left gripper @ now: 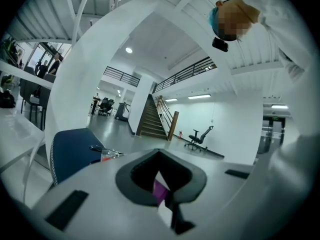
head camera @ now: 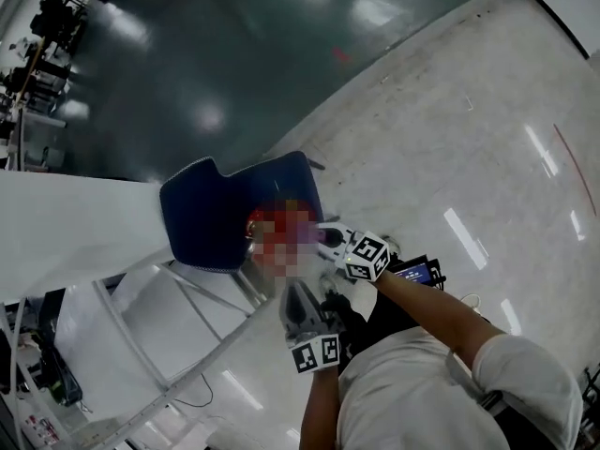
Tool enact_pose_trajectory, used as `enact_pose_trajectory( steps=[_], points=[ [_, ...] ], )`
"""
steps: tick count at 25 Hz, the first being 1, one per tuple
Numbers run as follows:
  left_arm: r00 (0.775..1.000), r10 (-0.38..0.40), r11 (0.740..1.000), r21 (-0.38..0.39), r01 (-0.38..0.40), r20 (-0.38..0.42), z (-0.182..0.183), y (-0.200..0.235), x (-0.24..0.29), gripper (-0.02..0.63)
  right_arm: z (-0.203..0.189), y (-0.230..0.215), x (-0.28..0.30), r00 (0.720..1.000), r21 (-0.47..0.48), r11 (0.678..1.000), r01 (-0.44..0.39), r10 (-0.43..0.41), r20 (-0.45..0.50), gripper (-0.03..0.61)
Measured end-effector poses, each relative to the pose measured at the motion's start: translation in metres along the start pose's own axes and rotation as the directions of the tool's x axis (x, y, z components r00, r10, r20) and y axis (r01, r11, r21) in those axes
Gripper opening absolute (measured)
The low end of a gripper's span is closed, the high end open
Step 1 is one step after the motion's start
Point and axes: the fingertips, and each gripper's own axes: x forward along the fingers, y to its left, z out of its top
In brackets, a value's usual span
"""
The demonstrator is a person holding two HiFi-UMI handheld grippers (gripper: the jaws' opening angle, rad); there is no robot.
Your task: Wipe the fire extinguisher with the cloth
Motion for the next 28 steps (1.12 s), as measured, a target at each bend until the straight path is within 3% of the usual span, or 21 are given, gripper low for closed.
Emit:
enact_pose_trajectory(
  steps=[3, 6, 10, 13, 16, 19, 25, 28],
  points=[
    [0.995, -0.092, 0.995, 0.023, 0.093, -0.025, 0.002, 0.013, 0.009, 0.005, -0.006, -0.013, -0.015, 0.993, -0.019, 0.993, 0.116, -0.116, 0.019, 0.057],
    [0.978, -0.201, 0.977, 0.059, 0.204, -0.057, -0.006, 0.028, 0.017, 0.005, -0.013, -0.026, -0.025, 0.969, -0.025, 0.970, 0.240, -0.238, 0.069, 0.057],
    [0.924, -0.362, 0.920, 0.110, 0.375, -0.119, -0.017, 0.038, 0.010, 0.005, -0.030, -0.026, -0.045, 0.892, 0.023, 0.907, 0.421, -0.418, 0.171, 0.057],
    [0.889, -0.423, 0.892, 0.093, 0.443, -0.176, -0.034, 0.040, 0.006, 0.006, -0.051, -0.028, -0.057, 0.829, 0.052, 0.848, 0.527, -0.527, 0.186, 0.057],
    [0.871, -0.439, 0.886, 0.055, 0.461, -0.221, -0.056, 0.054, 0.005, 0.005, -0.089, -0.032, -0.049, 0.795, 0.118, 0.813, 0.570, -0.582, 0.171, 0.057],
    [0.847, -0.481, 0.864, 0.042, 0.501, -0.225, -0.079, 0.059, 0.013, 0.006, -0.135, -0.056, -0.037, 0.775, 0.179, 0.790, 0.586, -0.612, 0.160, 0.057],
    [0.821, -0.530, 0.836, 0.033, 0.548, -0.212, -0.121, 0.063, 0.029, 0.005, -0.204, -0.136, -0.014, 0.743, 0.251, 0.762, 0.596, -0.643, 0.188, 0.057],
    [0.821, -0.518, 0.841, 0.030, 0.540, -0.241, -0.134, 0.078, 0.026, 0.005, -0.231, -0.159, 0.003, 0.743, 0.278, 0.759, 0.588, -0.643, 0.186, 0.057]
  ],
)
